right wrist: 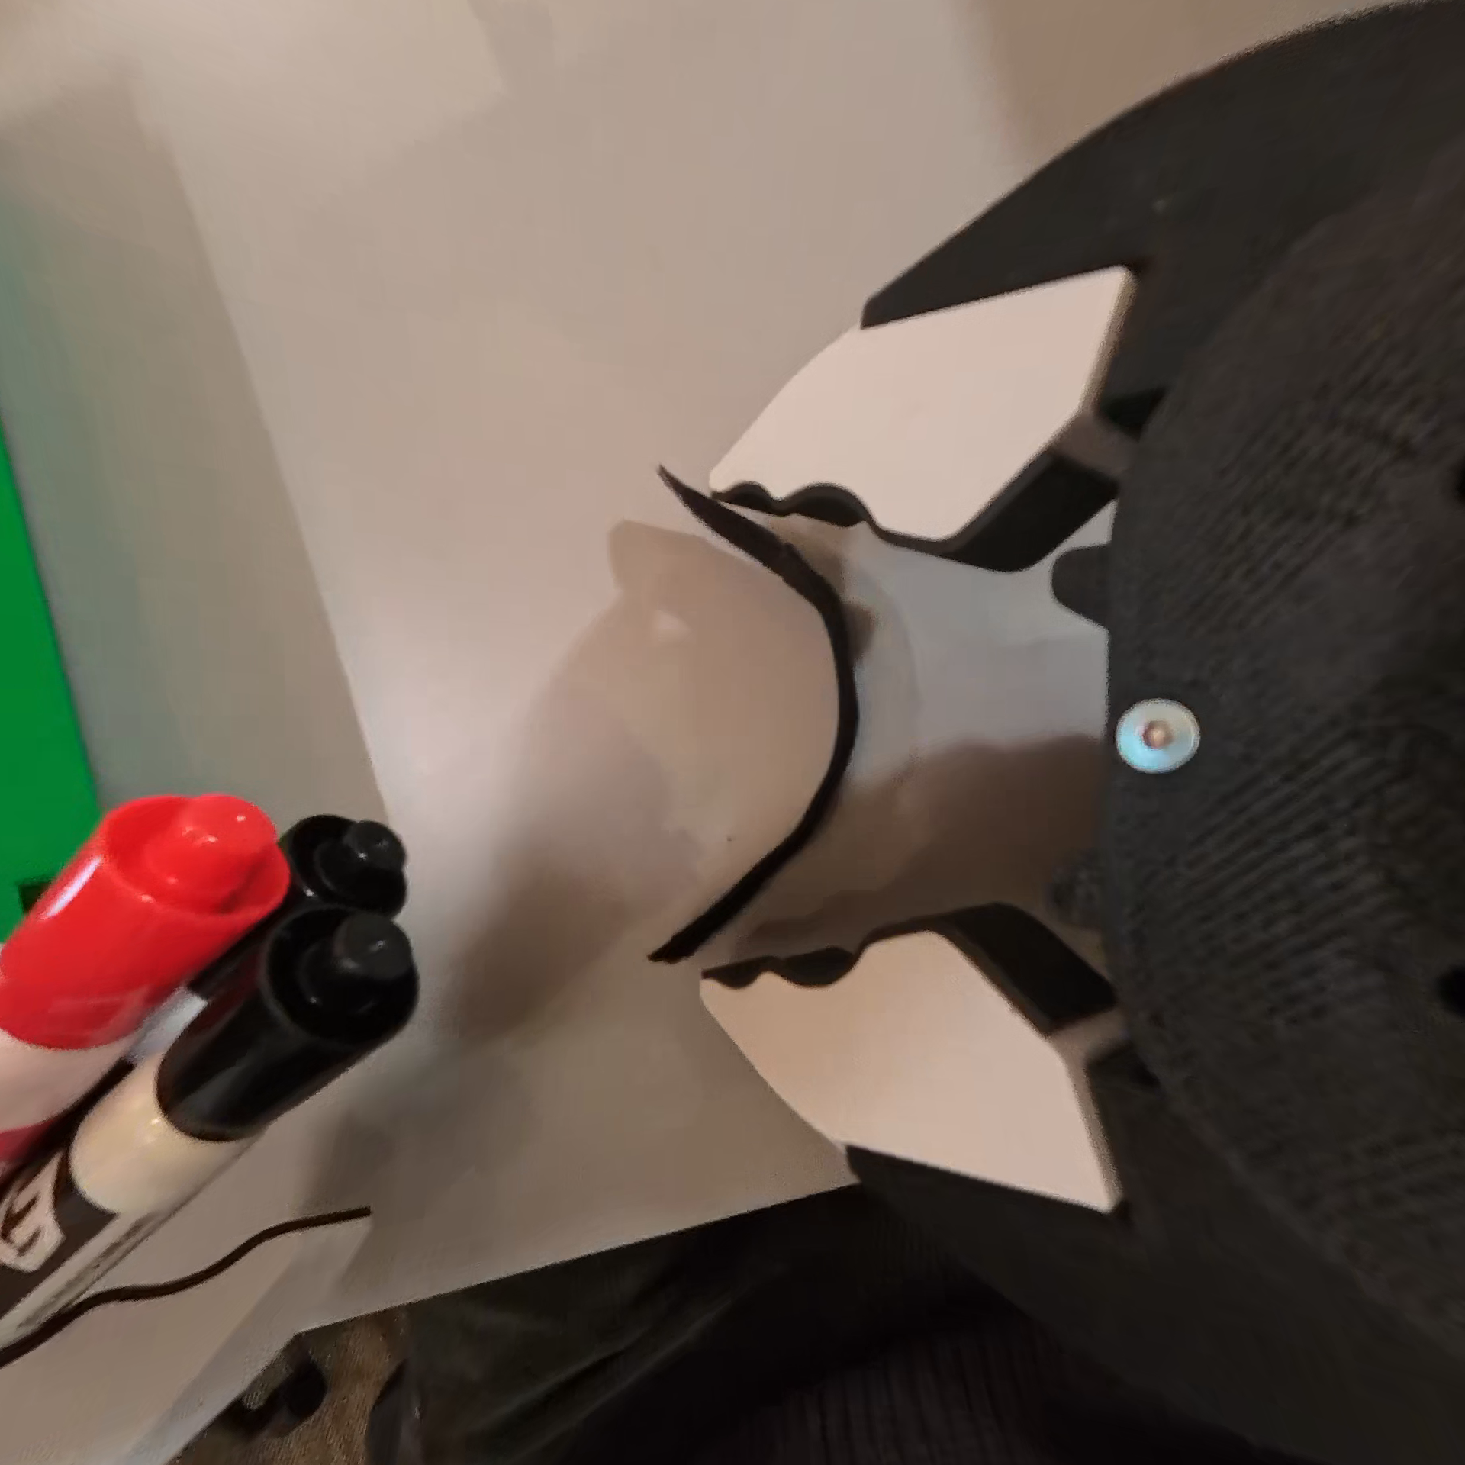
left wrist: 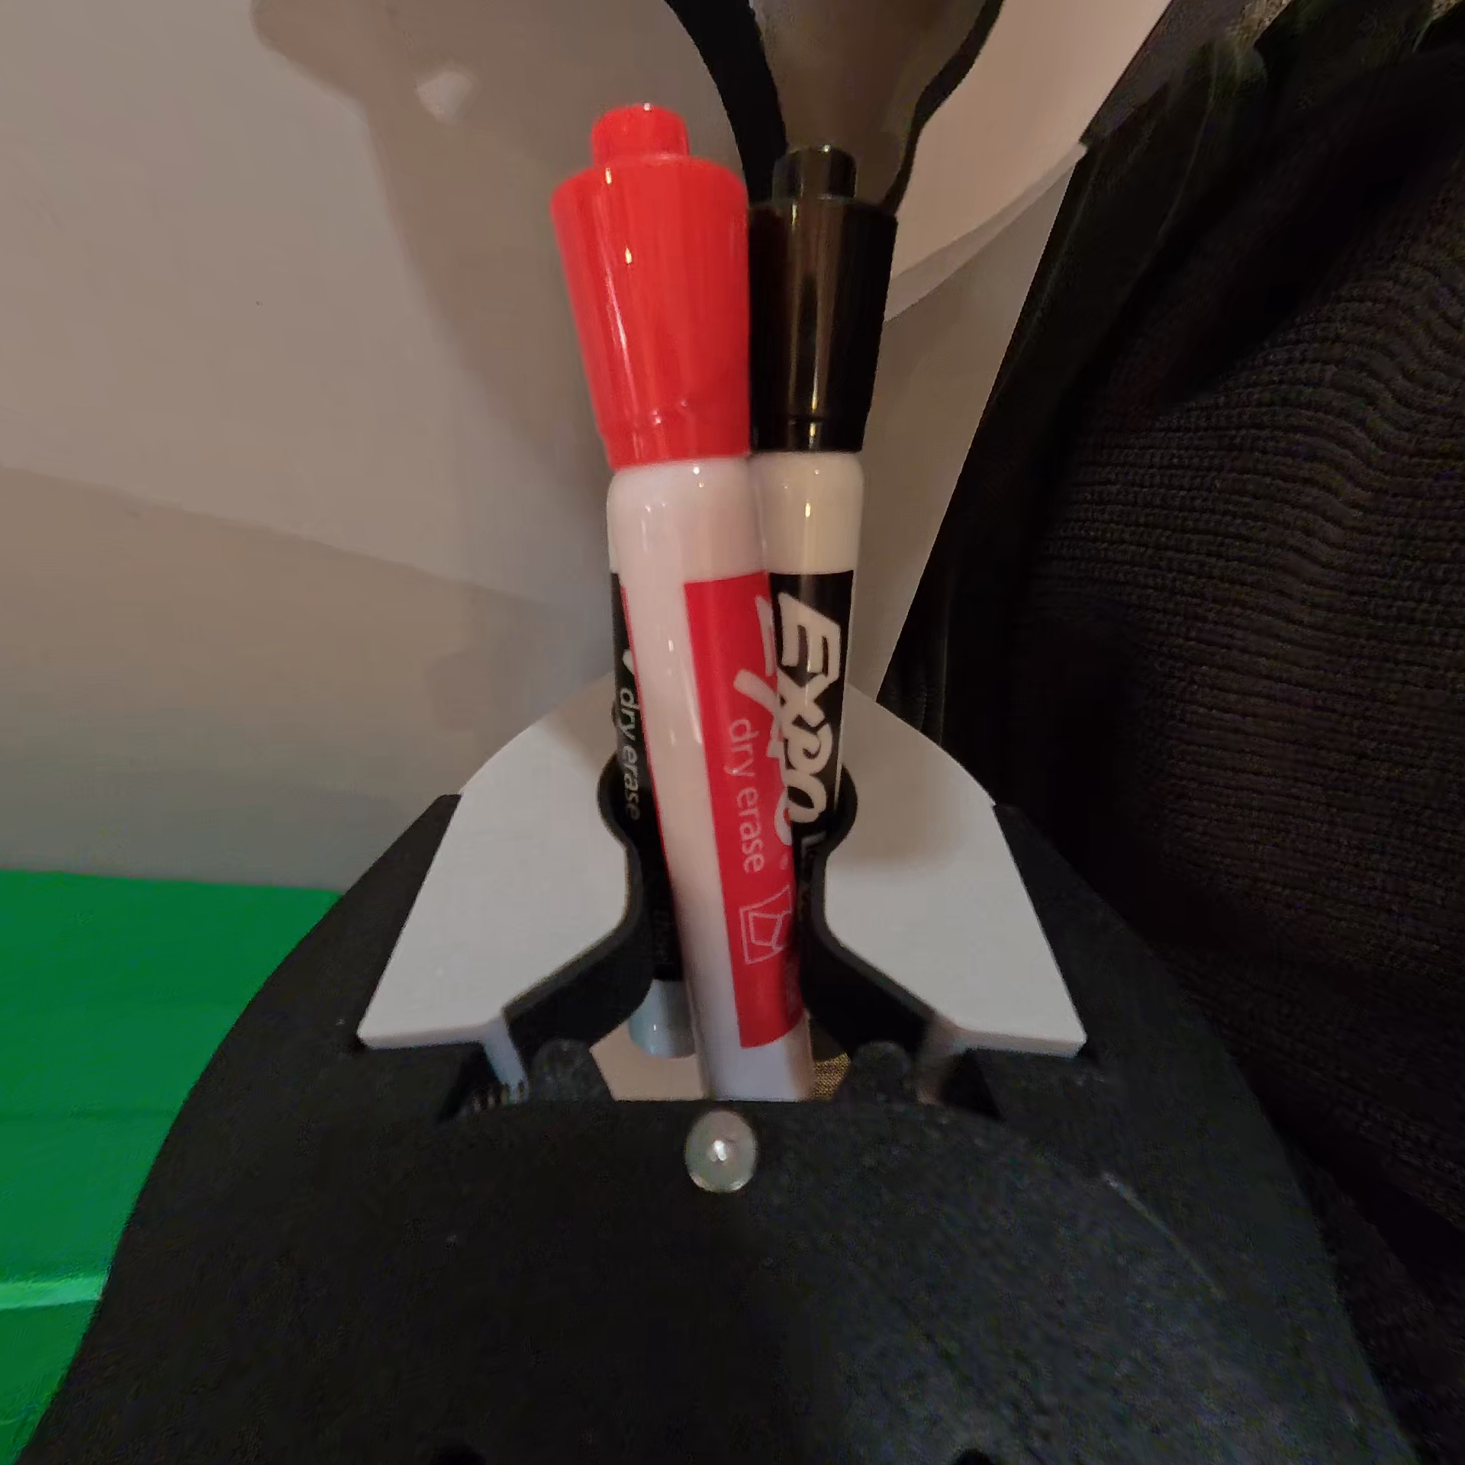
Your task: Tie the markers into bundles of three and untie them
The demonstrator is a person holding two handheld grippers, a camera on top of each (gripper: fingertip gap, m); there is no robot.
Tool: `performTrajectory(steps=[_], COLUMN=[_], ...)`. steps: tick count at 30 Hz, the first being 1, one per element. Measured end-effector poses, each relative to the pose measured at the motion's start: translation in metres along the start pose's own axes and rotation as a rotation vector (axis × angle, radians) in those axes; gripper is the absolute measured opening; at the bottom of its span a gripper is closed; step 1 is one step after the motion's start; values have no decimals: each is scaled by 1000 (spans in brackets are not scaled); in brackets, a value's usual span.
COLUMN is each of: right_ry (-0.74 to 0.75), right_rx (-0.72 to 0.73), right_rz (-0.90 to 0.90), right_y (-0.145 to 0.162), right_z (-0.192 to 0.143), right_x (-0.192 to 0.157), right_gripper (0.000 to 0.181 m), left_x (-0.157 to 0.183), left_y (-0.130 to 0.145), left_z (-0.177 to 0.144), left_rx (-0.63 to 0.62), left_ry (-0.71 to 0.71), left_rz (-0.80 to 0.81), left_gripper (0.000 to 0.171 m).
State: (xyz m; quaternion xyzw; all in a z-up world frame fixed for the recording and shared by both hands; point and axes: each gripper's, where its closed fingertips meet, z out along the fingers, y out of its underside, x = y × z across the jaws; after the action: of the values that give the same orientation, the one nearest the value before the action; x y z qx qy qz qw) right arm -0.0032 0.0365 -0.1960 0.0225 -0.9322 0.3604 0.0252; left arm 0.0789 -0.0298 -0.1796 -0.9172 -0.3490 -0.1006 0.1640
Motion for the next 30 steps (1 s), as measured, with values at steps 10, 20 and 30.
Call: performTrajectory(steps=[10, 20, 30], right_ry=[-32, -45, -56], right_rx=[-36, 2, 21], right_rz=[17, 30, 19], right_y=[5, 7, 12], right_z=[17, 15, 9], right_x=[3, 3, 6], right_gripper=[101, 97, 80], left_x=[3, 2, 3], left_y=[-1, 0, 3], left_z=[-2, -2, 1], left_rx=[-7, -9, -31], left_ry=[-13, -15, -16], left_rz=[8, 5, 2], left_gripper=[44, 44, 44])
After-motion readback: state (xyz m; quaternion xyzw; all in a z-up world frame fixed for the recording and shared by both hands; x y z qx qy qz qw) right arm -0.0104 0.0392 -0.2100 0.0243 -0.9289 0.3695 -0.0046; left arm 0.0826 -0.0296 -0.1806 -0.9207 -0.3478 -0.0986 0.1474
